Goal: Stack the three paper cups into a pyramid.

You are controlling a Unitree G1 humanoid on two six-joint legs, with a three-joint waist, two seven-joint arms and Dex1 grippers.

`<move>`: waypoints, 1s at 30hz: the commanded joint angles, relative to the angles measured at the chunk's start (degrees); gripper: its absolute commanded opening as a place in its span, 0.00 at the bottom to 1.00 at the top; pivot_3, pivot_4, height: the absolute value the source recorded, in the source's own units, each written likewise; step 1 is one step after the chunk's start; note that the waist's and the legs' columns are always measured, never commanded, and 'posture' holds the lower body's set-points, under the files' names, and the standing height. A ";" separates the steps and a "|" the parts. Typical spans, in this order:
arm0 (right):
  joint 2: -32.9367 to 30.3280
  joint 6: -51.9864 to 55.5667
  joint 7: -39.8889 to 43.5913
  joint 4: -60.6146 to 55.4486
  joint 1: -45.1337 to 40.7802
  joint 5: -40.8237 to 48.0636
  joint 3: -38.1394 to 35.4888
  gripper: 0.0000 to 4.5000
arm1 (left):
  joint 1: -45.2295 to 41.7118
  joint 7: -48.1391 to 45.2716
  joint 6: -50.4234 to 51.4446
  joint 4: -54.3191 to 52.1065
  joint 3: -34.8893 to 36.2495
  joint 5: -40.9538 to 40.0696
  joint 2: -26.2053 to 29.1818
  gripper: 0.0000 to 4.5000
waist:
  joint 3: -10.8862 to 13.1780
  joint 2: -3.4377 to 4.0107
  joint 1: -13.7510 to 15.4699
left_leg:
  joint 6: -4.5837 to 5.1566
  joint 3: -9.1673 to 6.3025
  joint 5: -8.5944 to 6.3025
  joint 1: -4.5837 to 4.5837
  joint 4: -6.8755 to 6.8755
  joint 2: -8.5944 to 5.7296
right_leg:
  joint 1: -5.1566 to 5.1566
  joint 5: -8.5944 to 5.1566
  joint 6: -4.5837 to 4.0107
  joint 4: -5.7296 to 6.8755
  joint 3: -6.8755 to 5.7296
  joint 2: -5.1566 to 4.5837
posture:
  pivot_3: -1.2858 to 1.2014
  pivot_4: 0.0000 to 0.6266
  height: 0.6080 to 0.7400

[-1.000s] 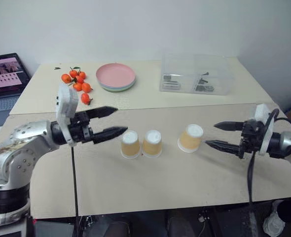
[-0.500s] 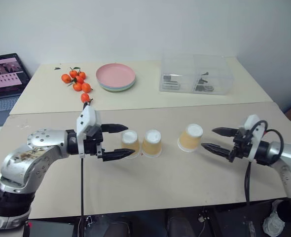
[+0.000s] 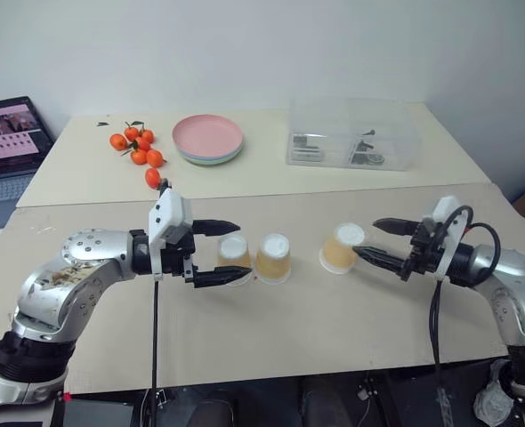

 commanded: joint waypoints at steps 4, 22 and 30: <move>0.51 -0.99 0.94 2.13 -2.19 -0.48 0.84 1.00 | 0.42 1.64 0.17 -1.52 3.13 -1.09 0.35 0.99 | 0.00 0.00 0.08 | 0.00 0.00 0.00 0.00 0.00 0.00 | -0.01 0.00 0.00 -0.01 0.00 0.00 | 0.52 0.24 0.91; 3.94 -2.91 2.57 7.50 -5.20 -1.87 4.40 0.94 | 3.34 4.84 2.66 -4.41 6.94 -3.69 1.23 1.00 | 0.00 0.00 -0.10 | 0.00 0.00 0.00 0.02 0.00 0.00 | -0.01 0.01 -0.02 0.02 0.00 0.00 | 0.52 0.24 0.91; 5.61 -4.03 2.74 12.28 -10.09 -3.67 5.66 0.60 | 7.28 7.75 3.74 -5.68 11.65 -4.75 1.64 1.00 | 0.00 0.01 -0.37 | 0.00 0.00 0.00 0.01 0.00 0.00 | -0.04 0.02 -0.02 0.02 0.01 0.00 | 0.52 0.24 0.91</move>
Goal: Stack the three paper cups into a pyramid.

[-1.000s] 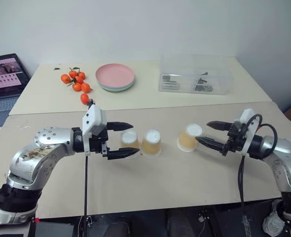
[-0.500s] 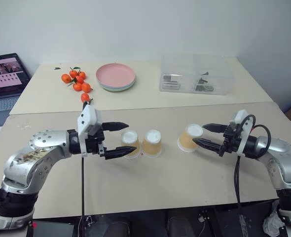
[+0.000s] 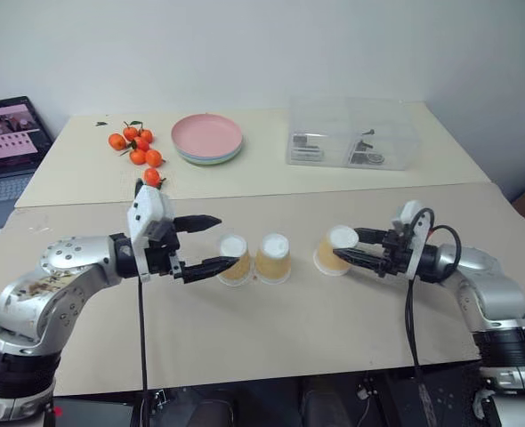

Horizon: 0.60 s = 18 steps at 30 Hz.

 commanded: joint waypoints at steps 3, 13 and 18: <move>-0.34 -1.67 0.56 2.20 -4.41 -0.54 -1.31 0.60 | 4.45 2.90 0.85 -2.53 6.49 -2.13 0.42 1.00 | 0.00 0.01 -0.35 | 0.00 0.00 0.00 0.01 -0.01 0.01 | -0.03 0.00 0.00 0.02 0.00 0.00 | 0.52 0.24 0.91; 1.23 7.63 6.22 -4.33 -20.19 7.70 -0.17 0.60 | 10.44 3.50 -0.29 -2.63 8.84 -1.60 0.46 1.00 | 0.07 0.12 -1.22 | 0.00 0.00 0.00 0.02 -0.02 0.08 | -0.07 0.02 -0.03 0.04 0.01 0.07 | 0.52 0.24 0.91; 3.87 15.66 8.96 -6.78 -27.31 13.76 2.06 0.60 | 9.27 3.60 -1.14 -2.25 6.69 -0.74 -0.53 1.00 | 0.07 0.11 -1.04 | 0.00 -0.01 0.00 -0.02 -0.03 0.07 | -0.06 0.03 -0.05 0.01 0.00 0.07 | 0.52 0.24 0.91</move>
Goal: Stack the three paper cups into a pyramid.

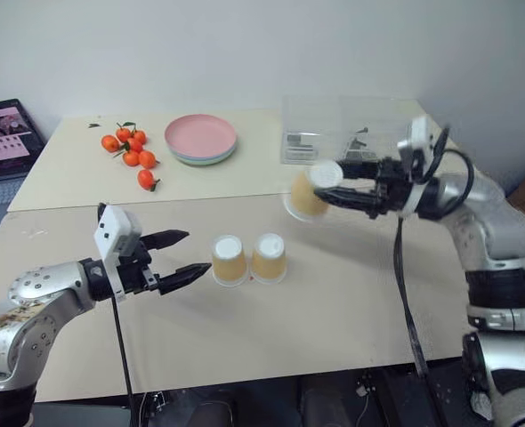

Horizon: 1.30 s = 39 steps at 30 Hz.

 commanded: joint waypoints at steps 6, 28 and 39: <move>3.68 4.44 4.90 -1.38 -5.65 2.18 5.75 0.60 | -2.36 0.31 -2.55 -0.46 -2.21 0.82 -1.30 1.00 | 0.00 0.00 0.15 | 0.00 -0.02 0.00 -0.05 -0.01 -0.01 | -0.08 0.01 -0.01 0.01 -0.02 -0.01 | 0.52 0.24 0.91; 11.88 -8.41 15.95 17.33 -13.18 -10.66 14.30 0.60 | -2.14 2.46 -2.71 -1.75 -2.75 0.39 -2.78 1.00 | 0.00 0.01 -0.12 | -0.06 -0.01 0.02 -0.23 -0.03 -0.01 | -0.57 0.08 -0.11 0.10 0.01 -0.01 | 0.52 0.24 0.91; 12.24 -8.53 13.93 22.47 -13.30 -13.59 12.54 0.99 | -2.39 3.59 -2.49 -2.00 -2.81 -0.23 -2.97 1.00 | 0.00 0.01 -0.15 | -0.27 -0.01 0.14 -0.56 -0.03 -0.01 | -0.93 0.16 -0.20 0.13 0.02 -0.01 | 0.52 0.24 0.91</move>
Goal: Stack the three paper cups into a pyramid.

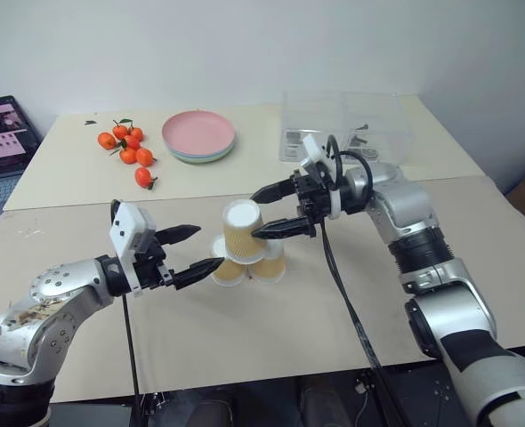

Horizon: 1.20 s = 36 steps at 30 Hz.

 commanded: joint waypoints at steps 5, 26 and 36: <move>-2.27 0.79 0.34 -0.14 -1.69 1.68 -4.72 0.99 | -0.98 0.35 -0.51 -1.19 0.69 -1.06 -0.26 1.00 | 0.00 0.00 0.05 | 0.00 0.00 0.00 -0.03 0.00 0.00 | 0.00 0.00 0.00 -0.01 0.00 0.00 | 0.52 0.24 0.91; -17.09 9.31 -12.43 -19.19 20.01 7.44 -22.75 0.99 | 8.05 13.83 0.80 2.26 15.29 -4.41 -6.88 1.00 | -0.02 -0.01 0.16 | 0.03 0.03 -0.01 -0.06 0.01 0.02 | 0.02 0.02 0.03 -0.01 0.01 0.00 | 0.52 0.24 0.91; -7.34 4.72 -44.38 -21.10 34.13 1.12 -32.48 0.99 | 11.44 24.39 -8.23 10.16 17.09 5.36 -16.13 1.00 | -0.09 -0.03 0.73 | -0.01 0.15 0.01 0.03 0.03 0.00 | 0.15 0.14 0.01 -0.02 0.09 -0.01 | 0.52 0.24 0.91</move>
